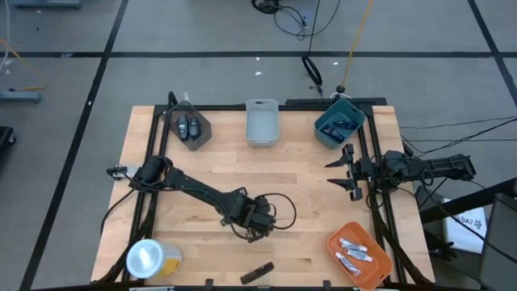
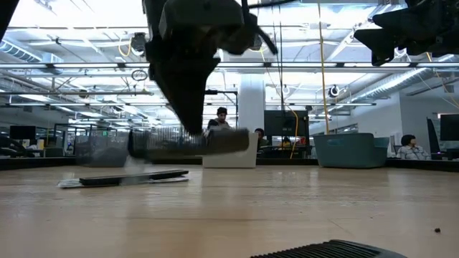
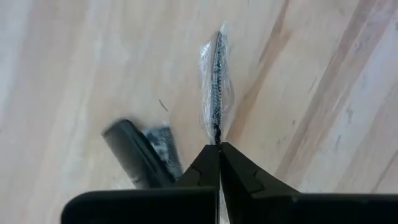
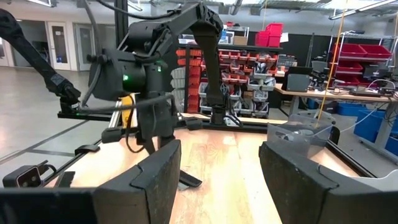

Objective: Pick & Place Travel size toiletries
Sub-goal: Put the black comb into the gray bin

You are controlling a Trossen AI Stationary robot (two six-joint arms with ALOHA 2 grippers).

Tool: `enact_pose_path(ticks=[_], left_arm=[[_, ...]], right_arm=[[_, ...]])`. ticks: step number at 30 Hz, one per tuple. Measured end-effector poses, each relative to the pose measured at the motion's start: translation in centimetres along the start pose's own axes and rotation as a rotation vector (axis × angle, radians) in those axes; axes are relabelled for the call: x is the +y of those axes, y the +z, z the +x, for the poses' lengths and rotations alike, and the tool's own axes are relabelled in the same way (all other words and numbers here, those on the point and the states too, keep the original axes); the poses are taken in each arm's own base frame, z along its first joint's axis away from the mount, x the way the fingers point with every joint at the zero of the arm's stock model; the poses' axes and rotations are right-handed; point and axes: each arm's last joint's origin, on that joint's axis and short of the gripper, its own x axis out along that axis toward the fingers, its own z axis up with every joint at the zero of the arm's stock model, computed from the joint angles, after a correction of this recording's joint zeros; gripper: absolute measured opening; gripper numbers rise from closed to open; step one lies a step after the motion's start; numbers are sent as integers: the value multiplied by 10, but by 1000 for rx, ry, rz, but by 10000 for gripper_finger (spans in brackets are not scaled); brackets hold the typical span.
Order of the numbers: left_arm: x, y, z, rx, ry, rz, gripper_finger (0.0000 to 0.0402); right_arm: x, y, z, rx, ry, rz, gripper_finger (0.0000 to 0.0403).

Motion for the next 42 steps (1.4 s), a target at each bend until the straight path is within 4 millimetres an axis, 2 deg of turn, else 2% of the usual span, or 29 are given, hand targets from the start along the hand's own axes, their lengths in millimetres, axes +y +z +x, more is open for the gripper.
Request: enact_pose_path(ticks=[10, 16, 22, 30, 34, 38, 42], left_arm=[[17, 16, -25, -58, 31, 21, 0], [40, 28, -43, -116, 47, 4, 0], [73, 42, -64, -171, 49, -31, 0], [117, 60, -81, -245, 88, -50, 0], [140, 73, -91, -335, 76, -50, 0], [168, 86, -100, -405, 28, -56, 0], [198, 94, -102, -431, 37, -102, 0]], right_arm=[[0, 0, 0, -2, 0, -2, 210], [0, 0, 0, -1, -1, -4, 210], [0, 0, 0, -1, -1, -4, 210], [0, 0, 0, -1, -1, -1, 210], [0, 0, 0, -1, -1, -1, 210], [0, 0, 0, -1, -1, -2, 210], [0, 0, 0, -1, -1, -2, 210]])
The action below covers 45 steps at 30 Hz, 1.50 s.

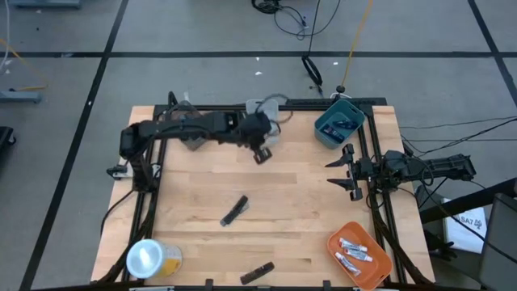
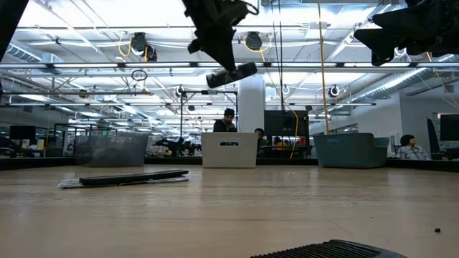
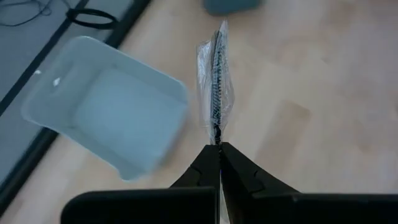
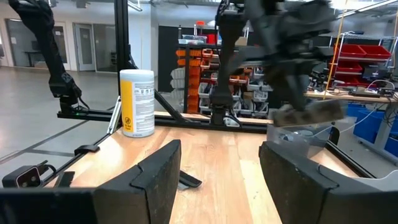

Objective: Pick & Place Travel size toiletries
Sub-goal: Put the black comb into the gray bin

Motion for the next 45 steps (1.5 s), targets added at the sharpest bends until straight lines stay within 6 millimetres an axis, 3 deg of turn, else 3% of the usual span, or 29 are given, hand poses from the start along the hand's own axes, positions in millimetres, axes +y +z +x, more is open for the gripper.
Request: enact_pose_path(ticks=[7, 15, 18, 31, 38, 45], left_arm=[[49, 19, 11, -80, -7, -92, 0], [86, 25, 16, -110, 44, -167, 0], [91, 25, 25, -99, 55, -177, 0], [102, 12, 99, 46, 54, -203, 0], [103, 4, 120, 105, 63, -212, 0], [103, 3, 123, 117, 65, -202, 1]], right_arm=[[0, 0, 0, 0, 0, -1, 210], [0, 0, 0, 0, 0, -2, 210], [0, 0, 0, 0, 0, -6, 210], [-1, -1, 0, 11, -26, 0, 210], [-1, -1, 0, 12, -25, -1, 210], [-1, -1, 0, 13, -25, -2, 210]])
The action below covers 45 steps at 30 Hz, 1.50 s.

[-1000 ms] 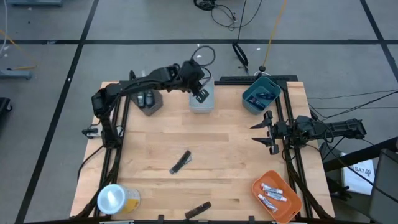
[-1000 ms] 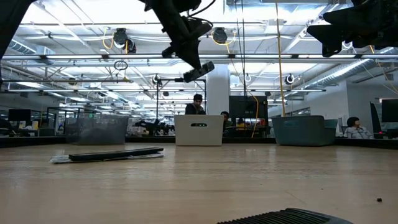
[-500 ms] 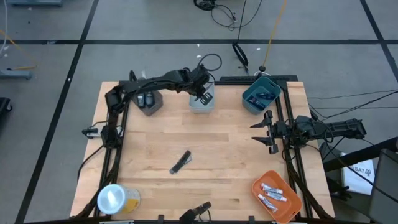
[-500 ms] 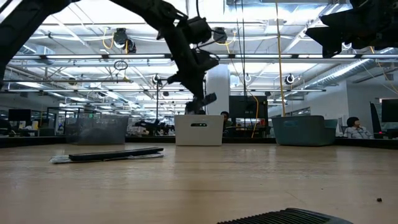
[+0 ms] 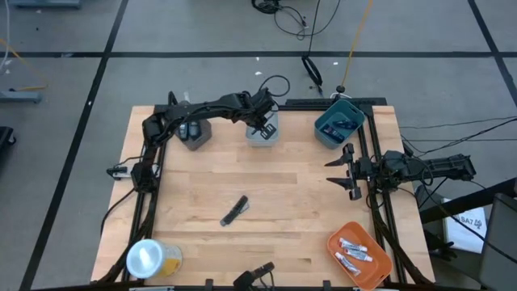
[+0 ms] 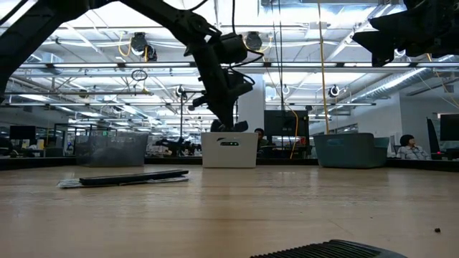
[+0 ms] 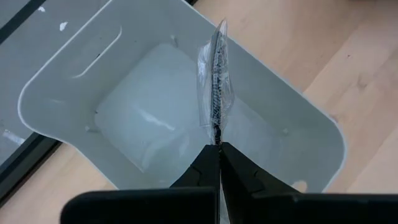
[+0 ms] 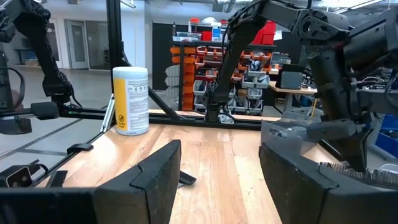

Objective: Pick & Place Travel size toiletries
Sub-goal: Put the black comb into the gray bin, then move the black comb to the middle of the table

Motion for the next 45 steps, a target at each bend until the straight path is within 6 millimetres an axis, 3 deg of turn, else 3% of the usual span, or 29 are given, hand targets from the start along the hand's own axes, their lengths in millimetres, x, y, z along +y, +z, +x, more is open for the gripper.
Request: enact_pose_path(ticks=[10, 20, 25, 29, 34, 40, 45], left_arm=[[1, 0, 0, -6, 25, -21, 13], [1, 0, -1, -5, 26, 1, 130], [-9, -1, -24, -3, -68, 116, 162], [-39, -8, -65, -34, -197, 228, 163], [-100, -37, -129, -101, -320, 432, 140], [-183, -102, -189, -146, -512, 700, 111], [-236, -157, -204, -105, -609, 848, 100]], right_arm=[[0, -1, 0, 6, 0, -1, 210], [0, -1, 0, 11, 1, -1, 210], [0, -1, 0, 11, 1, -1, 210], [0, -1, 0, 11, 0, -5, 210], [0, -1, 0, 11, 0, -6, 210], [0, -1, 0, 10, -3, -15, 210], [-1, -1, 0, 10, -22, -15, 210]])
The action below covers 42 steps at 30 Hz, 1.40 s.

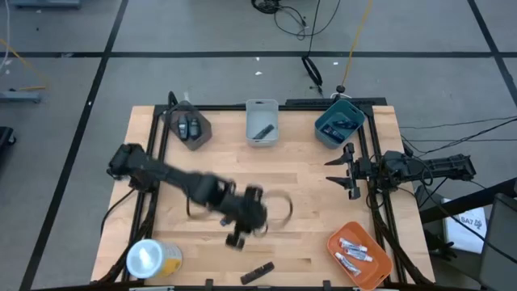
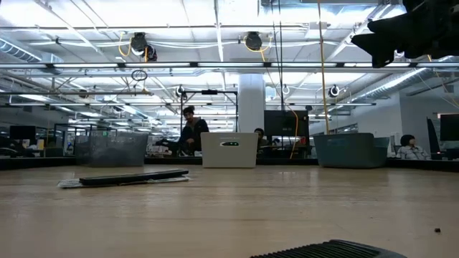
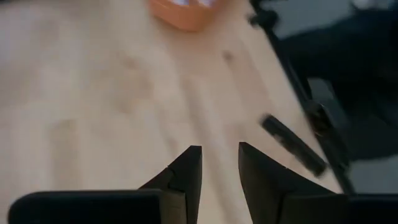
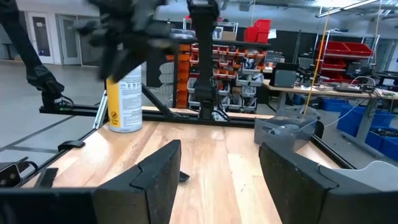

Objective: Pick & Place Travel size toiletries
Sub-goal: Move the black comb to the middle of the table

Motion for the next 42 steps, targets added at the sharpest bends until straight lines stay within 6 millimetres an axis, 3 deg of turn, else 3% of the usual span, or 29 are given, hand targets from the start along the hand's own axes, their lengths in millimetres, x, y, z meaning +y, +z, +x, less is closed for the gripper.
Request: enact_pose_path(ticks=[8, 12, 18, 23, 30, 36, 42], left_arm=[[-74, -20, 76, 146, -77, 0, 97], [-103, -38, 118, 202, -110, 117, 97], [-116, -58, 159, 259, -111, 203, 67], [-114, -54, 171, 197, -196, 175, 7], [-119, -51, 171, 148, -233, 265, 3], [-112, -51, 176, 149, -232, 270, 1], [-109, -57, 191, 161, -259, 265, 1]], right_arm=[[0, 1, 0, -6, 3, 32, 210], [0, 1, 0, -6, 4, 44, 210], [0, 3, 0, -28, 3, 37, 210], [0, 3, 0, -37, 4, 45, 210], [0, 3, 0, -36, 4, 45, 210], [0, 3, 0, -37, 4, 46, 210], [0, 3, 0, -37, 4, 46, 210]])
